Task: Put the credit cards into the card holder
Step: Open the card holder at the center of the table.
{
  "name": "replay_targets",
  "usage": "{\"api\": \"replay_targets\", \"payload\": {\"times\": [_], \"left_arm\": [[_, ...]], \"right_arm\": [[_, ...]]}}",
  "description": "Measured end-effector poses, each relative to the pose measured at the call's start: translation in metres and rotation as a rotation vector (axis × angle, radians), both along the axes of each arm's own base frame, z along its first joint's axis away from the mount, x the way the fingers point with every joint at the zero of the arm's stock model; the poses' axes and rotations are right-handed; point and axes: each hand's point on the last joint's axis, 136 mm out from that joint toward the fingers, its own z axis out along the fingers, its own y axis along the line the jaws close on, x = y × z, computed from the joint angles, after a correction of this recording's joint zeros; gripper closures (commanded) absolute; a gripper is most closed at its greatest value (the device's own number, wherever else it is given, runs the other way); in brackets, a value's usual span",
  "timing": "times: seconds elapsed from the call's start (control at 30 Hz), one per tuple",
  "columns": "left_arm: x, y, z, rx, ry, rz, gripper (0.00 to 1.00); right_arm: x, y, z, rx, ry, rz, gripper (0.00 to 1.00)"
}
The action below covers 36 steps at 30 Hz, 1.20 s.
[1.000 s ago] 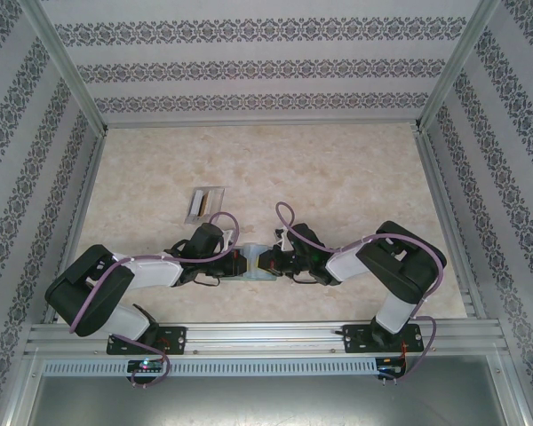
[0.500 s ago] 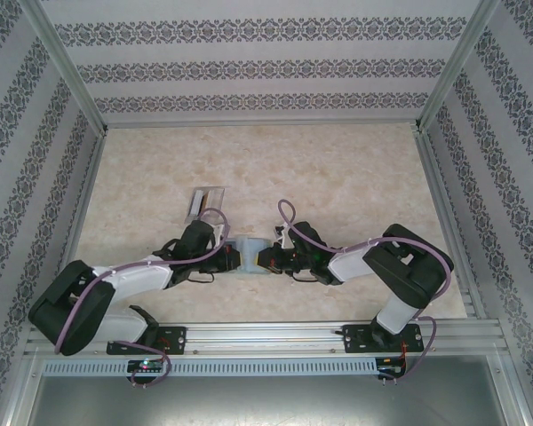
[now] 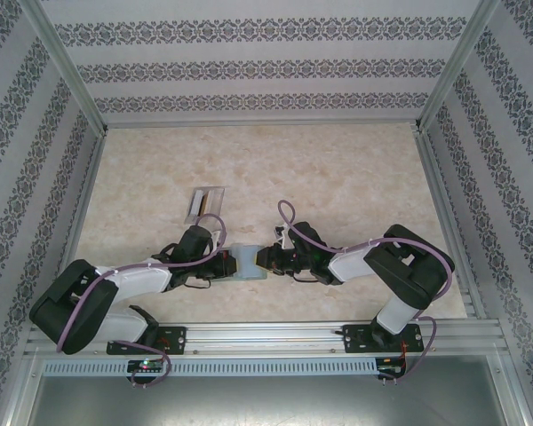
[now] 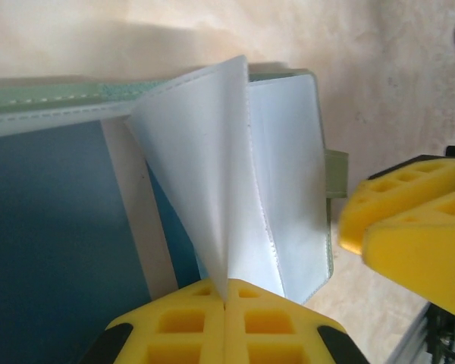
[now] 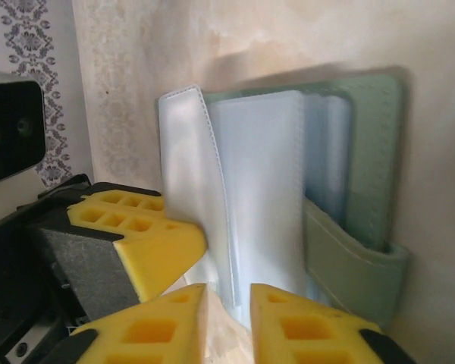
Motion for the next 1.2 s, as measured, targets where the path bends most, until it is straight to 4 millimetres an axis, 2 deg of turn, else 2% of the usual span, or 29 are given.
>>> {"api": "replay_targets", "payload": {"times": [0.3, 0.47, 0.63, 0.87, 1.03, 1.2], "left_arm": [[-0.003, -0.015, 0.003, -0.079, 0.017, -0.055, 1.0], [-0.002, -0.021, 0.003, -0.109, 0.026, -0.064, 1.0], [-0.002, -0.026, -0.002, -0.125, 0.038, -0.072, 1.0], [0.001, -0.031, 0.002, -0.154, 0.026, -0.078, 1.0], [0.002, -0.031, 0.003, -0.154, 0.022, -0.076, 1.0], [0.004, -0.03, 0.005, -0.153, 0.009, -0.07, 1.0]], "right_arm": [[0.01, 0.009, 0.013, 0.026, -0.024, -0.002, 0.6], [0.01, 0.009, 0.004, 0.013, 0.001, -0.008, 0.54], [0.012, 0.01, 0.006, 0.019, -0.001, -0.019, 0.5], [0.014, 0.01, 0.005, 0.024, 0.002, -0.028, 0.55], [0.014, 0.009, 0.005, 0.025, 0.002, -0.035, 0.53], [0.008, -0.001, 0.011, 0.006, 0.003, -0.054, 0.52]]}}
